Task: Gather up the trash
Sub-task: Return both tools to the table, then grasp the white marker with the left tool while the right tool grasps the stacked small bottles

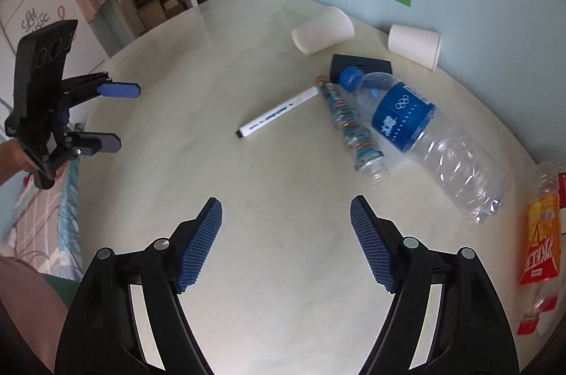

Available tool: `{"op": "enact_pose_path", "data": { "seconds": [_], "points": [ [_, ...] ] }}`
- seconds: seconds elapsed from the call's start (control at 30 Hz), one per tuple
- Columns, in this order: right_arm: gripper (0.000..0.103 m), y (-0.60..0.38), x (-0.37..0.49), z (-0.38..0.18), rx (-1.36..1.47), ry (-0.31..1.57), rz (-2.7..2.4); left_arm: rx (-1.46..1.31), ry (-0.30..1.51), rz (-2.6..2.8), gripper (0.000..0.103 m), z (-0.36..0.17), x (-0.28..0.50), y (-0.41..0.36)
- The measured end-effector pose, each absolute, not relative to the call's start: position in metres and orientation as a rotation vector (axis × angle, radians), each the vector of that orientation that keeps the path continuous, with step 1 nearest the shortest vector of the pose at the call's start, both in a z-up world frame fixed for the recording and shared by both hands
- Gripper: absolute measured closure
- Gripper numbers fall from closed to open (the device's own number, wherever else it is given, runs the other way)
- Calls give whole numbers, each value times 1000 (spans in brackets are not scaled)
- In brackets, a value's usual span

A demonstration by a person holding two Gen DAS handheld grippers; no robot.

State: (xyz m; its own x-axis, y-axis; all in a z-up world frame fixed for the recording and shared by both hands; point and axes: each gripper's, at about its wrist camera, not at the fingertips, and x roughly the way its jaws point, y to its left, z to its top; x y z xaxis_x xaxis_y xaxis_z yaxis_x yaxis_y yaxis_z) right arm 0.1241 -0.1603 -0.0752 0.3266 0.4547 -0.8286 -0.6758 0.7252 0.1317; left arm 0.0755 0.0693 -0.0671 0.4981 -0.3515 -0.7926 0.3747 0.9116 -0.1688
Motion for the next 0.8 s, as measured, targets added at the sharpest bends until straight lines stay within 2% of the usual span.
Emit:
{"op": "enact_pose_path", "data": {
  "seconds": [0.1,0.3,0.57,0.73,0.8],
  "points": [
    [29,-168,150,-88,-263,1006,765,101,967,-419,7,-82,99,52],
    [45,-171,174,-118,-222,1054,785,102,1001,-386,7,-108,135,39],
    [47,-158,194,-136,-271,1019,831,109,979,-349,8,-121,160,27],
    [47,-150,209,-136,-316,982,837,146,1007,-345,30,-133,172,19],
    [46,-147,214,-135,-337,959,835,139,1012,-349,36,-135,174,18]
  ]
}}
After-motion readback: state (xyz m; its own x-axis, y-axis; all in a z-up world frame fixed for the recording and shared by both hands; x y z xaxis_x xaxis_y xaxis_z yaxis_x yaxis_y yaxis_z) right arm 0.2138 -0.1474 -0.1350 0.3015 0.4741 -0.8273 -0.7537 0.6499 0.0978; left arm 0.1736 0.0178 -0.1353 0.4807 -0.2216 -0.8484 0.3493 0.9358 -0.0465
